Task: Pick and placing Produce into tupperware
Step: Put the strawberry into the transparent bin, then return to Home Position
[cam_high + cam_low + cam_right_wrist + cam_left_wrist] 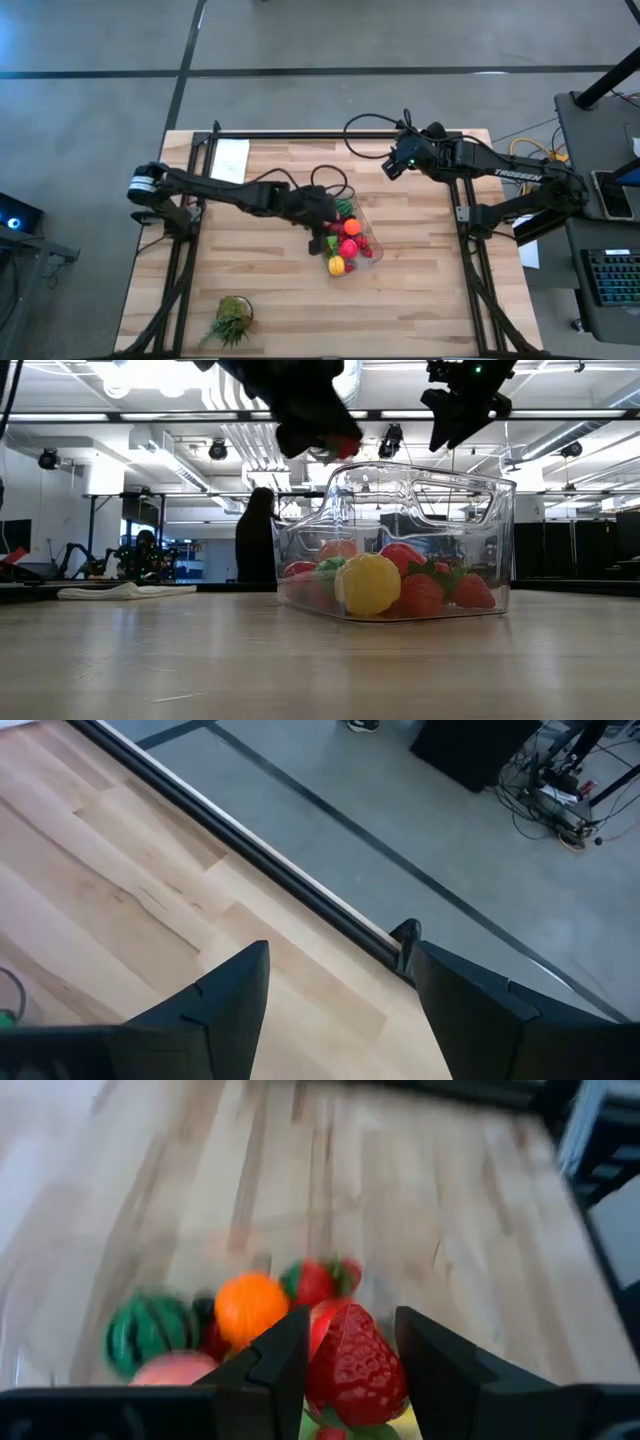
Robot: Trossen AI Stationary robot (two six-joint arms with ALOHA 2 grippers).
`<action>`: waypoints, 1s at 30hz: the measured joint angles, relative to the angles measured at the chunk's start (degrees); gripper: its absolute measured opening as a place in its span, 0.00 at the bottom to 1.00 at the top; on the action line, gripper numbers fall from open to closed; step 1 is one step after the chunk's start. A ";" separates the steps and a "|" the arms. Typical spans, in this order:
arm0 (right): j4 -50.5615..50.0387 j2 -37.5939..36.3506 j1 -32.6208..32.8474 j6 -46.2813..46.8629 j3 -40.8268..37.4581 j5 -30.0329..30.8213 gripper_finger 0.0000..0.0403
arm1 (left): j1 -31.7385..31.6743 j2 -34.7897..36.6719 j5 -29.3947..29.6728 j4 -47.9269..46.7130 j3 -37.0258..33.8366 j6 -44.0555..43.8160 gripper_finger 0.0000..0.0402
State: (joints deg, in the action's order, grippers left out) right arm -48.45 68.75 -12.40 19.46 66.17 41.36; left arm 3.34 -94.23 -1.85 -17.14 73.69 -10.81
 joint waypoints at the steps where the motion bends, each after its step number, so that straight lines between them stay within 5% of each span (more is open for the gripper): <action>1: -0.21 0.00 0.00 0.00 0.00 0.00 0.59 | -0.17 -0.07 -0.24 1.72 0.00 0.66 0.31; 6: -0.63 0.00 0.00 -0.01 0.00 0.04 0.59 | -1.48 -0.14 -2.12 2.03 -0.06 -0.85 0.37; 18: -0.61 -0.04 0.00 -1.15 0.00 0.22 0.59 | -1.91 0.43 -2.58 -1.11 -1.03 -6.97 0.74; 23: -1.07 -0.64 0.09 -4.97 0.72 -1.12 0.59 | -1.85 3.62 -4.55 -6.64 -0.76 -15.18 0.77; 30: -0.08 -0.91 0.11 -5.32 4.99 -3.72 0.59 | -2.26 8.12 -5.74 -7.60 -1.32 -15.24 0.77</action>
State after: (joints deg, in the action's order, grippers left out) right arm -48.53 67.84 -12.29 14.14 71.16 37.65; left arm 1.08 -86.12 -7.59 -24.75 72.37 -26.05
